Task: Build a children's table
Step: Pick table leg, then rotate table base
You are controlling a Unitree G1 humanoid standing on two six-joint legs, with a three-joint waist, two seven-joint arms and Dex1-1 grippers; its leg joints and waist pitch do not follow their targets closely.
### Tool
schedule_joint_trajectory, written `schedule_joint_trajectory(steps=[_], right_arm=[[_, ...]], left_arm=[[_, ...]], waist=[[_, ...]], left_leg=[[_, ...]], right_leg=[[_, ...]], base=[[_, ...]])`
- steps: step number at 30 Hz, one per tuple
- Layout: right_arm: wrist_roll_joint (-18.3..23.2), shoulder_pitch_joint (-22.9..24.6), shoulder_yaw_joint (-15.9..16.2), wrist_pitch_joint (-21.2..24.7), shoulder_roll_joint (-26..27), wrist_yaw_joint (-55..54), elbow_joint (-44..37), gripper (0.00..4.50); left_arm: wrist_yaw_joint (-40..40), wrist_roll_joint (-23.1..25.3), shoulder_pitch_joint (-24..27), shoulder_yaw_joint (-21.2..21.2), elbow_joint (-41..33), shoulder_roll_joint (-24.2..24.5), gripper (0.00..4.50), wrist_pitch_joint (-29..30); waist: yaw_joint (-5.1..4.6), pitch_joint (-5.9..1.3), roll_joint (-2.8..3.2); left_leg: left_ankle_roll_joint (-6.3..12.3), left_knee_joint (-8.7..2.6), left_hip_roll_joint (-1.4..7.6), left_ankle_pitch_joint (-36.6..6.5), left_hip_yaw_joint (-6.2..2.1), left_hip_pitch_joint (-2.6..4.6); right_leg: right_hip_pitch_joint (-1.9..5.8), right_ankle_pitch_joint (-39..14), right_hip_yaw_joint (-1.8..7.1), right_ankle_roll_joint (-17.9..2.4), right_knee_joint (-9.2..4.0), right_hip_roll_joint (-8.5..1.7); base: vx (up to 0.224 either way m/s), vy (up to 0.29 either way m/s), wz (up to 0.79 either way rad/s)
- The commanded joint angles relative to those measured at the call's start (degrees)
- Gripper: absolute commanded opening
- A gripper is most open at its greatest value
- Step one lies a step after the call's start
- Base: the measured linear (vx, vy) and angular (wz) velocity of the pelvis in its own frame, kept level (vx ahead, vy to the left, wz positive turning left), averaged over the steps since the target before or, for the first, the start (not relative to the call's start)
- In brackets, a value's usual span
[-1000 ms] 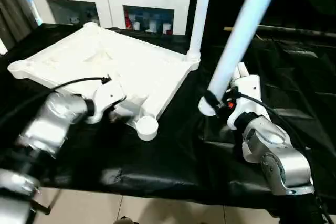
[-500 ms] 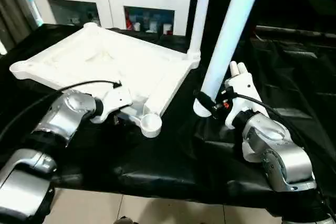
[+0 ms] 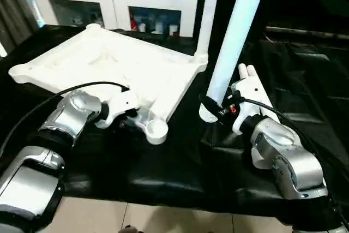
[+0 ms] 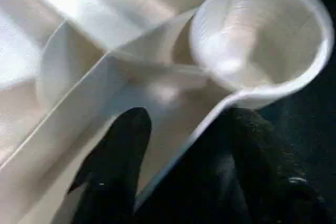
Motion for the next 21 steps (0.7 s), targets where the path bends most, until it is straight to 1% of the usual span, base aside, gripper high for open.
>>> schedule_joint_trajectory(steps=[1, 2, 3, 4, 6, 7, 8, 9, 10, 12, 13, 14, 16, 17, 18, 19, 20, 21], right_arm=[[-0.59, -0.85, -0.09, -0.95, -0.45, 0.43, 0.50, 1.89], [-0.61, -0.97, -0.05, -1.01, -0.50, 0.46, 0.64, 1.89], [-0.61, -0.97, -0.05, -1.01, -0.50, 0.46, 0.64, 1.89], [-0.64, -1.14, -0.03, -1.04, -0.54, 0.49, 0.79, 1.89], [-0.68, -1.28, -0.01, -1.09, -0.57, 0.52, 0.94, 1.89], [-0.81, -1.41, 0.04, -1.17, -0.68, 0.59, 1.14, 1.89], [-0.84, -1.43, 0.04, -1.19, -0.71, 0.61, 1.19, 1.89], [-0.92, -1.54, 0.06, -1.27, -0.79, 0.66, 1.38, 1.89], [-0.92, -1.54, 0.06, -1.27, -0.79, 0.66, 1.38, 1.89], [-1.00, -1.61, 0.10, -1.31, -0.83, 0.65, 1.50, 1.89], [-1.00, -1.61, 0.10, -1.31, -0.83, 0.65, 1.50, 1.89], [-1.05, -1.60, 0.12, -1.30, -0.83, 0.62, 1.49, 1.89], [-1.04, -1.61, 0.10, -1.26, -0.73, 0.61, 1.51, 1.89], [-1.03, -1.60, 0.11, -1.25, -0.70, 0.60, 1.50, 1.89], [-1.03, -1.60, 0.11, -1.23, -0.67, 0.59, 1.49, 1.89], [-0.79, -1.59, -0.02, -0.93, -0.52, 0.51, 1.44, 1.89], [-0.62, -1.58, -0.11, -0.70, -0.40, 0.45, 1.38, 1.89], [-0.37, -1.58, -0.26, -0.34, -0.22, 0.41, 1.37, 1.89]], left_arm=[[-3.42, -0.22, 1.19, -1.43, -0.41, -0.36, 2.28, 0.85], [-4.27, -0.05, 1.28, -1.60, -0.49, -0.45, 2.28, 0.97], [-4.27, -0.05, 1.28, -1.60, -0.49, -0.45, 2.12, 0.97], [-5.57, -0.26, 1.70, -1.92, -1.42, -0.34, 2.12, 1.76], [-6.59, -0.36, 2.09, -2.30, -2.34, -0.17, 1.99, 2.49], [-7.11, -0.32, 2.56, -2.54, -3.30, -0.07, 1.85, 3.45], [-7.17, -0.28, 2.66, -2.59, -3.49, -0.06, 1.85, 3.65], [-7.06, -0.03, 3.14, -2.79, -4.43, -0.04, 1.71, 4.72], [-7.06, -0.03, 3.14, -2.79, -4.43, -0.04, 1.66, 4.72], [-4.88, 0.27, 3.52, -2.47, -5.28, -0.82, 1.44, 7.57], [-4.88, 0.27, 3.52, -2.47, -5.28, -0.82, 1.38, 7.57], [-2.14, 0.34, 3.53, -1.79, -5.60, -1.95, 1.34, 10.46], [1.67, 0.72, 3.68, -0.37, -6.48, -3.81, 1.19, 15.03], [2.32, 0.64, 3.80, -0.10, -6.87, -4.19, 1.15, 15.98], [3.03, 0.55, 3.94, 0.20, -7.29, -4.60, 1.12, 17.01], [5.19, 0.19, 4.17, 1.09, -8.29, -5.76, 1.00, 19.38], [6.69, -0.10, 4.33, 1.68, -8.98, -6.53, 1.00, 20.96], [8.93, -0.30, 4.53, 2.49, -9.95, -7.54, 0.93, 23.08]], waist=[[0.27, -4.22, 0.46], [0.31, -4.20, 0.48], [0.32, -4.14, 0.53], [0.30, -4.12, 0.31], [0.32, -4.10, 0.42], [0.34, -4.11, 0.38], [0.31, -4.13, 0.39], [0.31, -4.10, 0.49], [0.27, -4.08, 0.44], [0.26, -4.08, 0.47], [0.20, -4.08, 0.43], [0.16, -4.04, 0.48], [0.23, -3.92, 0.32], [0.32, -3.95, 0.34], [0.18, -3.95, 0.22], [0.14, -3.95, 0.21], [-0.11, -4.01, 0.15], [-0.10, -4.02, 0.13]], left_leg=[[-1.66, -4.02, 1.95, -12.68, -0.75, 0.88], [-1.66, -4.02, 1.93, -12.71, -0.74, 0.87], [-1.71, -4.07, 1.99, -13.16, -0.76, 0.95], [-1.72, -4.11, 2.01, -13.45, -0.76, 0.95], [-1.85, -4.15, 2.11, -13.61, -0.82, 0.98], [-1.82, -4.15, 2.10, -13.51, -0.80, 0.98], [-1.82, -4.14, 2.10, -13.28, -0.78, 0.95], [-1.88, -4.16, 2.13, -13.48, -0.81, 0.98], [-1.87, -4.17, 2.09, -13.56, -0.79, 0.97], [-1.82, -4.12, 2.04, -13.45, -0.77, 0.93], [-1.85, -4.11, 2.04, -13.52, -0.73, 0.93], [-1.91, -4.12, 2.08, -13.90, -0.73, 1.05], [-1.68, -4.08, 2.01, -14.46, -0.74, 1.06], [-1.57, -4.02, 2.00, -14.44, -0.79, 1.06], [-1.54, -4.04, 1.97, -14.23, -0.79, 0.89], [-1.35, -4.09, 1.89, -13.82, -0.87, 0.73], [-1.37, -4.02, 1.88, -13.52, -0.84, 0.63], [-1.06, -3.85, 1.82, -13.62, -0.72, 0.81]], right_leg=[[2.93, -12.77, 3.21, -9.74, -4.47, -5.07], [2.95, -13.06, 3.19, -9.75, -4.52, -5.08], [2.87, -13.58, 3.18, -9.63, -4.55, -5.02], [2.90, -14.05, 3.16, -9.50, -4.61, -5.05], [2.90, -14.86, 3.21, -9.34, -4.58, -5.19], [2.88, -14.81, 3.21, -9.36, -4.58, -5.16], [2.87, -14.35, 3.22, -9.49, -4.53, -5.13], [2.83, -14.48, 3.21, -9.53, -4.51, -5.13], [2.85, -14.68, 3.20, -9.47, -4.58, -5.09], [2.90, -14.99, 3.20, -9.33, -4.61, -5.09], [2.91, -14.97, 3.20, -9.35, -4.58, -5.07], [2.86, -15.45, 3.17, -9.40, -4.55, -5.01], [2.87, -17.21, 3.11, -9.30, -4.90, -5.09], [2.91, -18.14, 3.09, -9.05, -4.99, -5.18], [3.05, -18.19, 3.09, -8.93, -4.96, -5.14], [3.10, -18.40, 3.00, -8.57, -5.04, -5.06], [3.24, -17.68, 2.96, -8.76, -4.84, -5.00], [3.09, -17.95, 2.99, -8.79, -5.03, -4.97]], base=[[0.000, 0.000, 0.00], [0.000, 0.000, 0.00], [0.000, 0.000, 0.00], [0.000, 0.000, 0.00], [0.000, 0.000, 0.00], [0.000, 0.000, 0.00], [0.000, 0.000, 0.00], [0.000, 0.000, 0.00], [0.000, 0.000, 0.00], [0.000, 0.000, 0.00], [0.000, 0.000, 0.00], [0.000, 0.000, 0.00], [0.000, 0.000, 0.00], [0.000, 0.000, 0.00], [0.000, 0.000, 0.00], [0.000, 0.000, 0.00], [0.000, 0.000, 0.00], [0.000, 0.000, 0.00]])
